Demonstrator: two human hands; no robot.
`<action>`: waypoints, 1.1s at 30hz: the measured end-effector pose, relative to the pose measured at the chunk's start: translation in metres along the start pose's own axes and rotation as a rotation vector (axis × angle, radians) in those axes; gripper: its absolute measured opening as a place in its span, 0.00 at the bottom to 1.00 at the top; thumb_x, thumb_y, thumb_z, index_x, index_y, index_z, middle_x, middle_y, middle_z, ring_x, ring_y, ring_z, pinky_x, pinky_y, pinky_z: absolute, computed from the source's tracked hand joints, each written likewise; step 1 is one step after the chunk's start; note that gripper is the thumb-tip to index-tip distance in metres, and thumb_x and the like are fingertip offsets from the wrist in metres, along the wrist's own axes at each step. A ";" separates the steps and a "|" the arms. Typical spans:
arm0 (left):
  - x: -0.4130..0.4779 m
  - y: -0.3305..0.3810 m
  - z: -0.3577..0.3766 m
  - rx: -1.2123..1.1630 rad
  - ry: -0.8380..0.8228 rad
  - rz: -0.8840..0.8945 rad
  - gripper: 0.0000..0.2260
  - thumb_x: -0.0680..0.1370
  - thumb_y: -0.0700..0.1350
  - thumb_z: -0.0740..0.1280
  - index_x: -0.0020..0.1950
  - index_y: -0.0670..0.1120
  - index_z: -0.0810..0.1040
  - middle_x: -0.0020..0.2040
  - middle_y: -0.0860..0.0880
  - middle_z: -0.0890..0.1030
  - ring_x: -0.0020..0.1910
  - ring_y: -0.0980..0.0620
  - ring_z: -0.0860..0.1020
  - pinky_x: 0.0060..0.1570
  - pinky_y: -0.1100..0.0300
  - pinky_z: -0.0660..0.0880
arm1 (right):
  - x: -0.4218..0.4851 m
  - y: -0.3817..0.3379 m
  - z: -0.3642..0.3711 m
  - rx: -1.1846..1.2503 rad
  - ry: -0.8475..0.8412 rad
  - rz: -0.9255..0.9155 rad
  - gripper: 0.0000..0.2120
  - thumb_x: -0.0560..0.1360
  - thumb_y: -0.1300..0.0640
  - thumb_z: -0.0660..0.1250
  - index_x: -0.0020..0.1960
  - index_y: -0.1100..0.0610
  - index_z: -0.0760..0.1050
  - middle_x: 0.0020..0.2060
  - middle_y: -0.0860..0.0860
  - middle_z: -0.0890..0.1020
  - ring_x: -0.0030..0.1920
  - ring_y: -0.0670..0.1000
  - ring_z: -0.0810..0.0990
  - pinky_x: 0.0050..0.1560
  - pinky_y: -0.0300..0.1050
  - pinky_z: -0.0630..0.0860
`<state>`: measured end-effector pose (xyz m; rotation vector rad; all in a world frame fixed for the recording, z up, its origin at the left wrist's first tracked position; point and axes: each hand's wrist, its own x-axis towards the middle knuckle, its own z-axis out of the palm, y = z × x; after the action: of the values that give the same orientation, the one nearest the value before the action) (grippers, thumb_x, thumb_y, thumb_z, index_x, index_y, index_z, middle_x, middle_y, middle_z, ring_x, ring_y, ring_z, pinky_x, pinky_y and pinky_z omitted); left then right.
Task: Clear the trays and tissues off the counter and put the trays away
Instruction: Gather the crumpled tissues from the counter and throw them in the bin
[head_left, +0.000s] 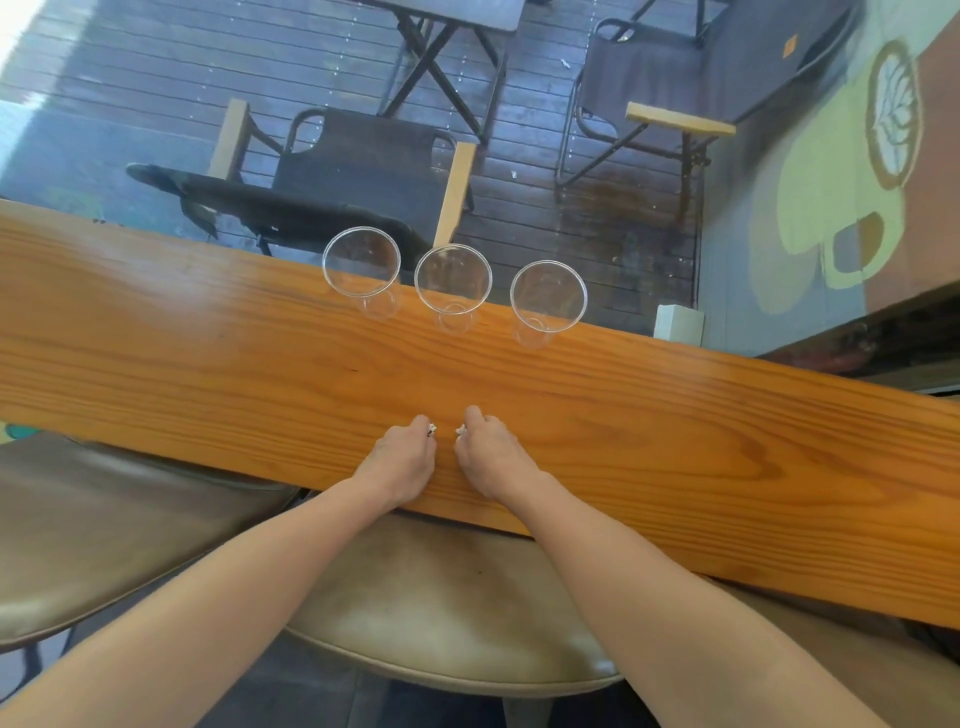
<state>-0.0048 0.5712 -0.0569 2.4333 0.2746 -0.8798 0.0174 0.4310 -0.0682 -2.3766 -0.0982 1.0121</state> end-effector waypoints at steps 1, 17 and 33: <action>-0.002 0.002 0.000 0.015 -0.004 0.018 0.09 0.84 0.44 0.52 0.46 0.43 0.66 0.46 0.36 0.79 0.44 0.35 0.77 0.40 0.48 0.70 | -0.005 0.003 -0.005 0.012 0.007 0.032 0.06 0.80 0.53 0.56 0.51 0.56 0.64 0.51 0.59 0.74 0.50 0.63 0.75 0.46 0.51 0.67; -0.072 0.207 0.035 0.304 -0.035 0.344 0.11 0.81 0.45 0.54 0.47 0.42 0.73 0.43 0.43 0.78 0.39 0.43 0.76 0.37 0.49 0.75 | -0.200 0.137 -0.121 0.206 0.334 0.213 0.14 0.82 0.56 0.49 0.51 0.62 0.71 0.49 0.61 0.78 0.46 0.61 0.76 0.45 0.54 0.73; -0.324 0.493 0.357 0.849 -0.383 1.155 0.16 0.78 0.43 0.54 0.32 0.44 0.73 0.36 0.43 0.81 0.37 0.42 0.81 0.39 0.49 0.79 | -0.584 0.444 -0.054 0.472 0.840 0.805 0.15 0.81 0.54 0.57 0.59 0.64 0.73 0.57 0.63 0.79 0.56 0.63 0.79 0.45 0.46 0.69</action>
<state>-0.2672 -0.0402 0.1245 2.3460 -1.7536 -0.9101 -0.4251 -0.1285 0.1113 -2.1777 1.3184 0.1835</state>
